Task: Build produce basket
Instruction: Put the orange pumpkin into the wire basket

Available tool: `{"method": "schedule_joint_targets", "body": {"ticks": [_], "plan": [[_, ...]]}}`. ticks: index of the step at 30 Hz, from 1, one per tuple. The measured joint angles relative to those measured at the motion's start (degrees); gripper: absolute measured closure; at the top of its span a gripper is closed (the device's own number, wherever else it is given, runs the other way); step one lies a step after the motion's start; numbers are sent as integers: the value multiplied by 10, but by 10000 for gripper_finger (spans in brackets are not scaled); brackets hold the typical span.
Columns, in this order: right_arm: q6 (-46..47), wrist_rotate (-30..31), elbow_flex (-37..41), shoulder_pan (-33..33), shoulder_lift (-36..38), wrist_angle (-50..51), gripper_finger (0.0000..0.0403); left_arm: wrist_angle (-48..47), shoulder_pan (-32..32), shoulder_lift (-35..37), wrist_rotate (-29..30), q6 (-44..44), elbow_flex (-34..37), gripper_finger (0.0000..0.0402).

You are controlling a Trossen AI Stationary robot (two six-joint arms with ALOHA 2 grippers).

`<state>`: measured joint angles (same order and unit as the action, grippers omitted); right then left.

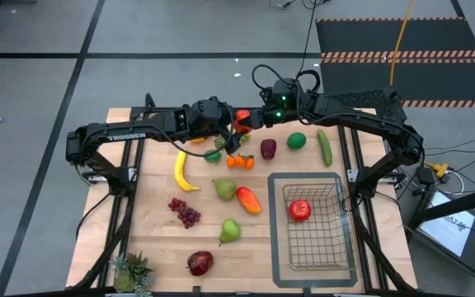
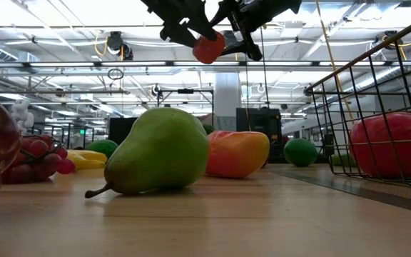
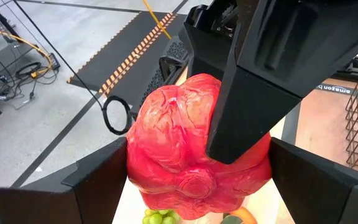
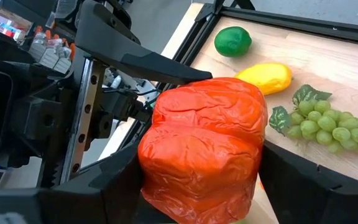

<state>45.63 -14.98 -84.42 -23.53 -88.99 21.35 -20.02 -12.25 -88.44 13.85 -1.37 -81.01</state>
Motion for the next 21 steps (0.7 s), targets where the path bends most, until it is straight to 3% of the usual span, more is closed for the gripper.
{"method": "schedule_joint_targets", "body": {"ticks": [21], "plan": [[2, -18, 0, 0, -1, -1, 137, -11, 0, 0, 0, 2, -1, 46]]}}
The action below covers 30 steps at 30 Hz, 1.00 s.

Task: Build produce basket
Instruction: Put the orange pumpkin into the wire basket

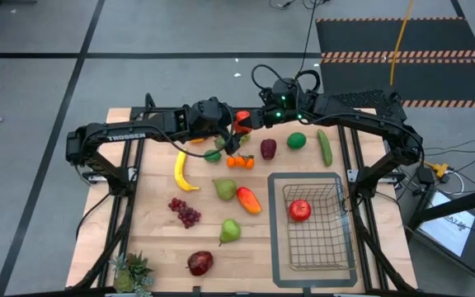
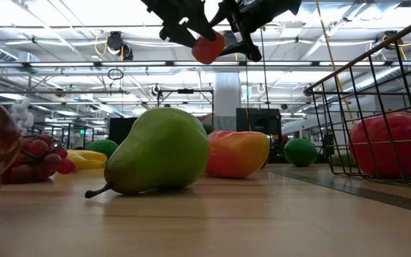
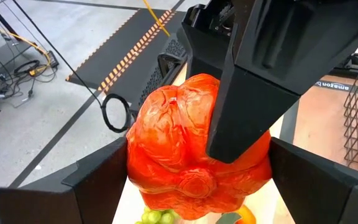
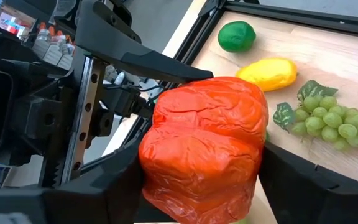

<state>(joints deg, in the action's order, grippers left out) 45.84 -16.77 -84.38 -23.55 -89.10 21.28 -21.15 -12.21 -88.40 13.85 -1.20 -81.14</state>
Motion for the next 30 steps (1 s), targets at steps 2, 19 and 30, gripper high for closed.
{"method": "schedule_joint_targets", "body": {"ticks": [2, 19, 30], "plan": [[0, -4, 0, 0, 0, 0, 143, 0, 0, 0, 0, 0, 0, 46], [1, -31, 0, -8, -2, 9, 149, 4, 7, 11, 9, 33, -2, 8], [-3, -109, 0, -29, 6, 46, 149, -92, 2, 67, 11, 102, -2, 5]]}}
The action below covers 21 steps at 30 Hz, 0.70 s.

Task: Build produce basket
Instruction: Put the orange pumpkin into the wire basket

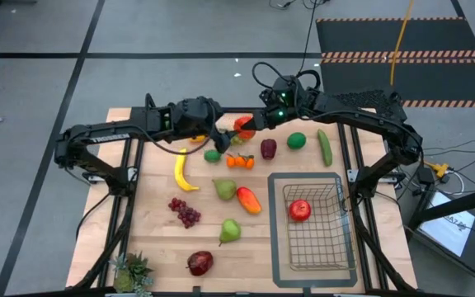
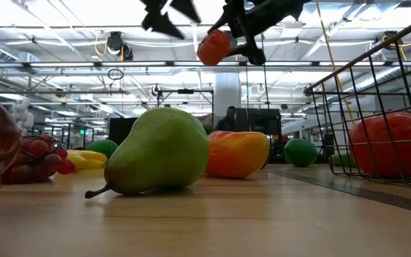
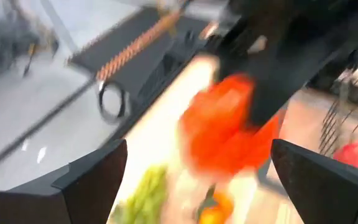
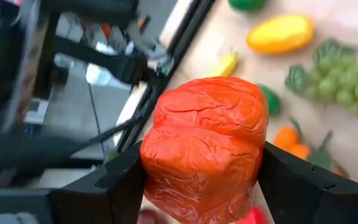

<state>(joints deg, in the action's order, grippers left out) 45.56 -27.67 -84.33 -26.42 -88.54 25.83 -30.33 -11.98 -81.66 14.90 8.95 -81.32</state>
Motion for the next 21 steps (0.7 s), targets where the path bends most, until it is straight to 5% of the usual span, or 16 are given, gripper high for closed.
{"method": "schedule_joint_targets", "body": {"ticks": [10, 21], "plan": [[-24, -34, 0, 10, 65, 210, 149, -180, -22, 7, 3, 36, 1, 5], [55, 89, 0, 111, 198, 517, 149, -194, -17, 7, 2, 62, 1, 5]]}}
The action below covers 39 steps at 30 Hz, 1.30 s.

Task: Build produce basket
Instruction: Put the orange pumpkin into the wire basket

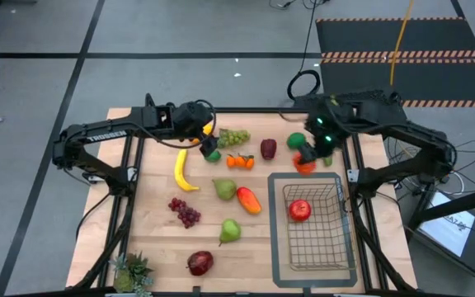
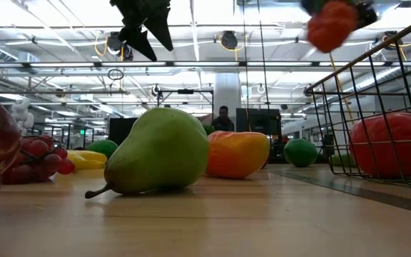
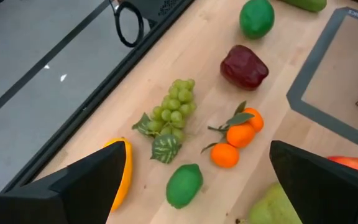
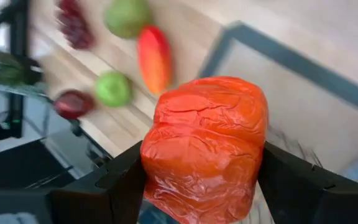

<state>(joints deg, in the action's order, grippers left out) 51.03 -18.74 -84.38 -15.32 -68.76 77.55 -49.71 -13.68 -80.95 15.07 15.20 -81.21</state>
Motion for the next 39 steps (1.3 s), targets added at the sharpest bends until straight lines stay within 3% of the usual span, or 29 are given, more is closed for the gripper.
{"method": "schedule_joint_targets", "body": {"ticks": [10, 16, 20, 31, 39], "plan": [[223, 97, 10, 180, 74, 97, 149, 3, 3, 0, 0, -1, 0, 5], [284, 84, 85, 253, 80, 95, 149, 3, 7, 0, -1, 4, 0, 5], [299, 80, 150, 271, 80, 73, 149, 3, 16, 0, -2, 11, 0, 5], [330, 14, 331, 290, 80, -141, 129, 2, 22, 0, -2, 15, 1, 5], [344, 14, 357, 290, 80, -169, 127, 2, 22, 0, -1, 16, 1, 5]]}}
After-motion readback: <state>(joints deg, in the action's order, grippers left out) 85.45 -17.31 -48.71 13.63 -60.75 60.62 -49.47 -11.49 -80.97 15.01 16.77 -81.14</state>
